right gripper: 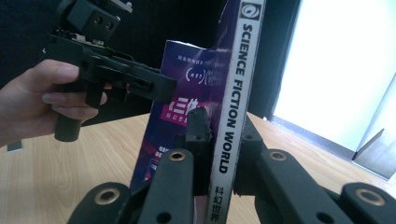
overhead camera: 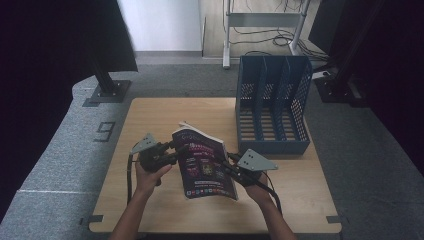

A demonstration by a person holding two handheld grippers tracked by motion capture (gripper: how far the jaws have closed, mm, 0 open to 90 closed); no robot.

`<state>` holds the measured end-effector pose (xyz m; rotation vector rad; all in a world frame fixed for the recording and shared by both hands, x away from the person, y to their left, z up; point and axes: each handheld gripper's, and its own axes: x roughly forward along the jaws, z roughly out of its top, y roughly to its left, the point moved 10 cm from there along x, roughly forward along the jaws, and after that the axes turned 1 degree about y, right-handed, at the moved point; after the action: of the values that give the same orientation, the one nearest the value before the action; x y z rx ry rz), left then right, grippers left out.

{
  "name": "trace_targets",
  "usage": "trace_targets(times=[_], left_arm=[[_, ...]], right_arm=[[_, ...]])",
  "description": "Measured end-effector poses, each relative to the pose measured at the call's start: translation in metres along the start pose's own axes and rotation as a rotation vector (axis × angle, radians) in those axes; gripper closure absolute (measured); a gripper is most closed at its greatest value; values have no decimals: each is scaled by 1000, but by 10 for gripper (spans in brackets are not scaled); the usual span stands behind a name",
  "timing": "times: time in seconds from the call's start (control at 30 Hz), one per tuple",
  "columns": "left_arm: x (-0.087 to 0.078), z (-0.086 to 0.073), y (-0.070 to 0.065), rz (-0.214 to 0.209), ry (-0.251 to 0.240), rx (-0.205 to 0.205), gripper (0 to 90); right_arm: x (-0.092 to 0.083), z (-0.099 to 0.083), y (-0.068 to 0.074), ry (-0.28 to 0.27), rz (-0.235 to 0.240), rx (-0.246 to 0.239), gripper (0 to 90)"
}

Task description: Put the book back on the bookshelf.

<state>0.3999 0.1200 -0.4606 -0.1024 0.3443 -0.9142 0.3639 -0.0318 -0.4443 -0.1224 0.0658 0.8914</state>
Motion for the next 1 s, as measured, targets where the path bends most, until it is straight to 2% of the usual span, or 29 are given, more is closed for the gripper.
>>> trace_targets(times=[0.13, 0.23, 0.33, 0.53, 0.73, 0.8, 0.83, 0.9, 1.0], left_arm=[[-1, 2, -2, -11, -12, -3, 617], [-4, 4, -8, -34, -29, 17, 655], [-6, 5, -15, -75, -36, 29, 650], [-6, 3, -19, -77, -27, 39, 622], [-4, 2, -18, -15, -13, 52, 651], [-4, 2, -16, 13, -9, 52, 692], [-4, 2, -14, 33, -6, 50, 742], [-5, 2, -14, 25, -10, 41, 807], [-4, 3, -16, 46, -11, 65, 857]], right_arm=[[0, 0, 0, -8, 4, 11, 799], [-1, -1, -2, -16, 4, 23, 799], [-2, -1, -3, -21, 1, 30, 799], [-2, -1, -2, -22, -2, 36, 798], [0, -3, -5, -19, -14, 52, 799], [0, -3, -4, -17, -12, 50, 799], [1, -3, -4, -20, -13, 52, 799], [1, -3, -4, -21, -13, 51, 800], [2, -3, -4, -19, -22, 47, 802]])
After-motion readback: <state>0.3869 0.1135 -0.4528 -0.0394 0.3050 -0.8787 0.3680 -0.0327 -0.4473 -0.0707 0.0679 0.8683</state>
